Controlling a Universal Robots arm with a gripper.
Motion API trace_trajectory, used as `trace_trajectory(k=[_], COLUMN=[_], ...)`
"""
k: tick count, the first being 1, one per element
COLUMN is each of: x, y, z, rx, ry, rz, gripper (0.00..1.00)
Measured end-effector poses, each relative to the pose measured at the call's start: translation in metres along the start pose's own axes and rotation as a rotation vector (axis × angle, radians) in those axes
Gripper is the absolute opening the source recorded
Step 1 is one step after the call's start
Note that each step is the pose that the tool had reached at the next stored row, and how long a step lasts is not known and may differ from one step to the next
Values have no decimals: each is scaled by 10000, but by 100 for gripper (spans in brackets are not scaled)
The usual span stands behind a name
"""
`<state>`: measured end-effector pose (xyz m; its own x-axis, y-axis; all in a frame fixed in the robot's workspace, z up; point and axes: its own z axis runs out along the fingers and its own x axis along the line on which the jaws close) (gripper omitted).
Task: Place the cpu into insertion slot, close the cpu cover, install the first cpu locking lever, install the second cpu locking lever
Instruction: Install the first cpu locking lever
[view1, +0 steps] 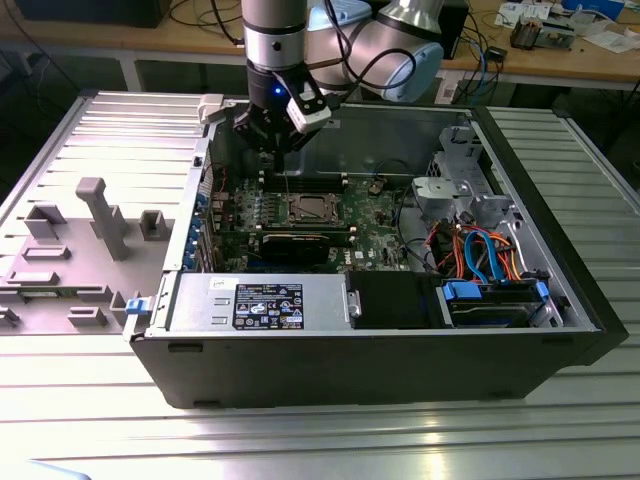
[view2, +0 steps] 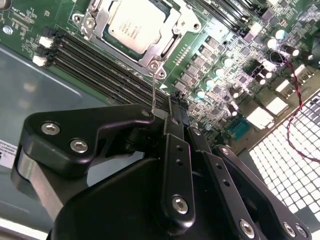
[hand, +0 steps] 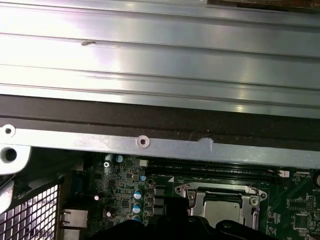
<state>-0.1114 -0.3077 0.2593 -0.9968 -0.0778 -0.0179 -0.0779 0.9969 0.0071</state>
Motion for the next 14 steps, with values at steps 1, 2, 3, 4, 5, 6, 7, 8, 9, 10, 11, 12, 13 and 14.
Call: trace_trajectory(k=[1,2,3,4,5,6,7,8,9,10,11,12,13,14], x=[-10,-19,-29,-38,-55,-70,-87,-111,-125,-144,-150,-154,-159,-161], y=[-1,-1,-2,-3,-4,-5,-7,-8,-8,-8,-9,-9,-9,-10], z=[0,1,1,1,1,1,1,2,3,3,4,4,5,5], rx=[0,-1,0,0,0,0,0,1,5,7,7,8,11,15], ry=[0,-1,0,0,0,1,1,1,1,1,1,1,0,1], rz=[0,1,0,1,1,1,1,1,0,-1,0,0,1,4], gripper=[11,11,11,11,11,11,11,11,11,11,11,11,11,11])
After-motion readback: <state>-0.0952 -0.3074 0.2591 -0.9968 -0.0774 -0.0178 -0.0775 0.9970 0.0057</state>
